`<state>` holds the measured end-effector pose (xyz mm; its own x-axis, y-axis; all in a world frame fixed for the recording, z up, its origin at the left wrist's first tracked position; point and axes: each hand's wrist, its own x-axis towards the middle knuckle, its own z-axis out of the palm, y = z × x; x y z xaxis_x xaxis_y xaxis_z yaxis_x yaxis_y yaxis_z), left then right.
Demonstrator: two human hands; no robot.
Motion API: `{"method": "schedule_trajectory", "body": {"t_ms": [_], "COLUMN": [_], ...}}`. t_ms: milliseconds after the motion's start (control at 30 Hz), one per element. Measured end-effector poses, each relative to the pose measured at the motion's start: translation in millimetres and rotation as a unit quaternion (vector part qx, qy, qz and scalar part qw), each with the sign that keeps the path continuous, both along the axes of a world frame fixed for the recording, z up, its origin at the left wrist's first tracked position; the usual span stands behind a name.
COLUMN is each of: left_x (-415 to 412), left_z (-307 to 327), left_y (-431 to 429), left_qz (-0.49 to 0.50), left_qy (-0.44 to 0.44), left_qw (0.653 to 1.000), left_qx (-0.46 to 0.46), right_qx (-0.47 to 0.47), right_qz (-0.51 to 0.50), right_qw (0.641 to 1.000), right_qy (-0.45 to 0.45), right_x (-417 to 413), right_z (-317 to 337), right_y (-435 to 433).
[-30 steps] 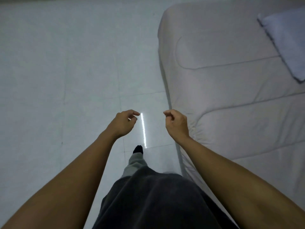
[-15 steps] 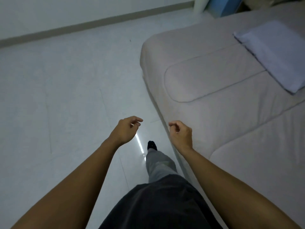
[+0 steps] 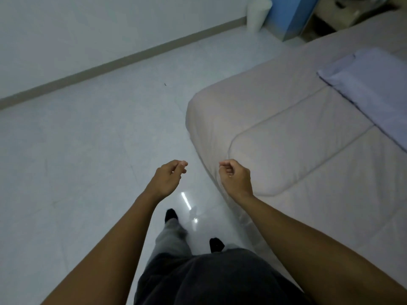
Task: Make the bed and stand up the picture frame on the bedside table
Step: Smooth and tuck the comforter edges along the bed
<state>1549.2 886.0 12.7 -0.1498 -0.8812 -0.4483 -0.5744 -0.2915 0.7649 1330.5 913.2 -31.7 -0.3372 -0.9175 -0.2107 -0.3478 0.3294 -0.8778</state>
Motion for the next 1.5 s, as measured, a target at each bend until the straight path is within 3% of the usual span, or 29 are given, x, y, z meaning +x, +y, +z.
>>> {"method": "schedule_trajectory", "body": {"t_ms": [267, 467, 800, 1100, 1300, 1500], "left_x": [42.2, 55.7, -11.0, -97.9, -149.0, -169.0], "left_z": [-11.8, -23.9, -79.9, -163.4, -235.8, -289.7], "left_y": [-177.1, -296.1, -451.1, -546.4, -593.5, -613.9], "left_qz": [-0.067, -0.163, -0.221, -0.239, -0.226, -0.18], "left_qy": [0.018, -0.032, -0.081, -0.113, -0.13, -0.162], "left_qw": [0.997, 0.985, 0.969, 0.961, 0.964, 0.968], "left_qx": [0.017, 0.04, 0.073, 0.086, 0.052, 0.062], "right_qx": [0.021, 0.046, 0.098, 0.163, 0.189, 0.209], "right_qz": [-0.095, -0.164, -0.225, -0.256, -0.237, -0.256], "right_qw": [0.995, 0.985, 0.969, 0.953, 0.945, 0.927], "right_qy": [0.023, -0.015, -0.029, 0.012, 0.121, 0.176], "right_x": [48.7, 84.6, 57.6, -2.2, -24.5, -23.9], "right_z": [-12.8, -21.9, -84.5, -167.7, -234.1, -275.9], "right_y": [-138.8, -213.3, -321.1, -386.0, -396.8, -408.9]}}
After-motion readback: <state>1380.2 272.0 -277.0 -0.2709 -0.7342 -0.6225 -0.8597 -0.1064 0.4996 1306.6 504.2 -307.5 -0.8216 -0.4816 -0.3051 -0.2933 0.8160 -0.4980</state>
